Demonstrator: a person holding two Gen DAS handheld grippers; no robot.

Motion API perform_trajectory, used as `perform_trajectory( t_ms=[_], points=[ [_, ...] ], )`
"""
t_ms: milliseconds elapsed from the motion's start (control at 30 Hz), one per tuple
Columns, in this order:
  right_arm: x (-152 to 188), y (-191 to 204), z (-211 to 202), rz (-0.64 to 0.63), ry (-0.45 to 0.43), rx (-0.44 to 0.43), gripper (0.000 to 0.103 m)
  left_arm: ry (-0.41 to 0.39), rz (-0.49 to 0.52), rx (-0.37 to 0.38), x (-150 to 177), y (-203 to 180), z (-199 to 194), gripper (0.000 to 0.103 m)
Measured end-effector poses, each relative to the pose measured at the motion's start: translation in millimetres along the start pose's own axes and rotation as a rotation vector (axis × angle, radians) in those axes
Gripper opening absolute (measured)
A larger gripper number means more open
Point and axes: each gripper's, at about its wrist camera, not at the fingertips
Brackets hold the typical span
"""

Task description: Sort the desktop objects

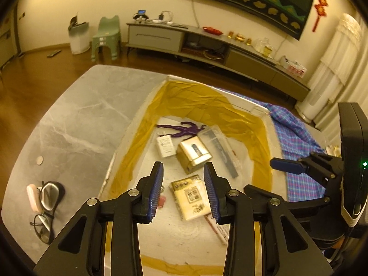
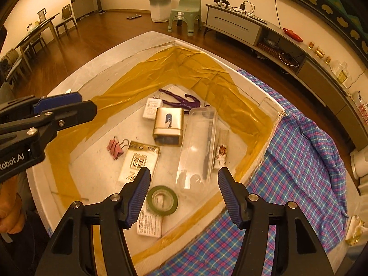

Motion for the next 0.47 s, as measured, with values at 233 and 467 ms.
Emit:
perform_trajectory(
  t_ms=[233,467],
  points=[
    [16,14,-21,-0.048,0.007,0.027,0.067,-0.059,-0.007,0.018,12,-4,-20,0.057],
    [29,31,-30,-0.095,0.030,0.043,0.067,-0.124,-0.015,0.024,26,-2,-43,0.058]
  ],
)
Point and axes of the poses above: each gripper's, at about its wrist camera, not at the fingertips, and z roughly the way its jaws point, y to its left, x to its underside, and after that the axes turned 3 degrees about z, right-handed
